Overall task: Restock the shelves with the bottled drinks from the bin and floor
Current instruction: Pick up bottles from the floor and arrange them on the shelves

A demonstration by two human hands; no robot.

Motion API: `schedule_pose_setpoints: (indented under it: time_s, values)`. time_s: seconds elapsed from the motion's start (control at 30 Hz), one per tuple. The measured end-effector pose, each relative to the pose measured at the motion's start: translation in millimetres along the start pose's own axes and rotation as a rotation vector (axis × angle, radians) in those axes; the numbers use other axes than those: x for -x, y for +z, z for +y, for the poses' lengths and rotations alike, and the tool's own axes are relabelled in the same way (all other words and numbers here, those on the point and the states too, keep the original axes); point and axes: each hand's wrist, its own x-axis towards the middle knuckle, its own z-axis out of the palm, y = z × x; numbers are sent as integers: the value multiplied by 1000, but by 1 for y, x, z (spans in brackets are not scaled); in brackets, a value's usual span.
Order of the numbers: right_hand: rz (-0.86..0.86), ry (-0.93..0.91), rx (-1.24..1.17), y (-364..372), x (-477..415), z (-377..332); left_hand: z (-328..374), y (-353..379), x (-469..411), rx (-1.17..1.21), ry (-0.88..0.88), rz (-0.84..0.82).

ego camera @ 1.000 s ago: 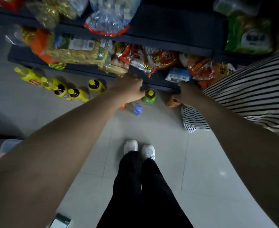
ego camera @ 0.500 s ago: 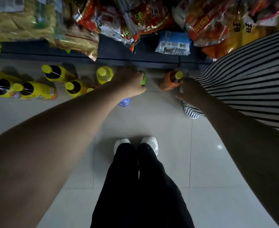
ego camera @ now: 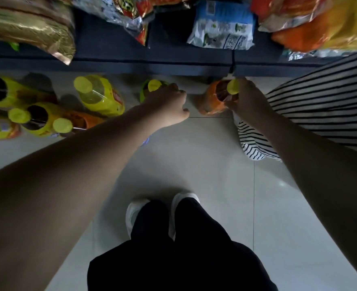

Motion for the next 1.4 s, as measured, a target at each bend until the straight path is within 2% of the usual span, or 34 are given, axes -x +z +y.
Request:
schedule_pose_setpoints:
  time_s: [0.17, 0.27, 0.57, 0.73, 0.9, 1.03, 1.4]
  values:
    - [103, 26, -82, 6, -10, 5, -5, 14, -18, 25, 8, -22]
    - [103, 41, -55, 4, -12, 7, -5, 18, -20, 34, 5, -37]
    - [135, 87, -169, 7, 18, -3, 3, 6, 3, 84, -6, -38]
    - [124, 85, -221, -18, 52, -18, 8, -7, 35, 207, -23, -4]
    - [164, 102, -250, -65, 93, -42, 23, -37, 82, 339, -54, 6]
    - [192, 48, -245, -119, 134, -71, 34, -69, 126, 411, -62, 31]
    - [350, 3, -305, -299, 264, -157, 100, -218, 255, 656, -45, 199]
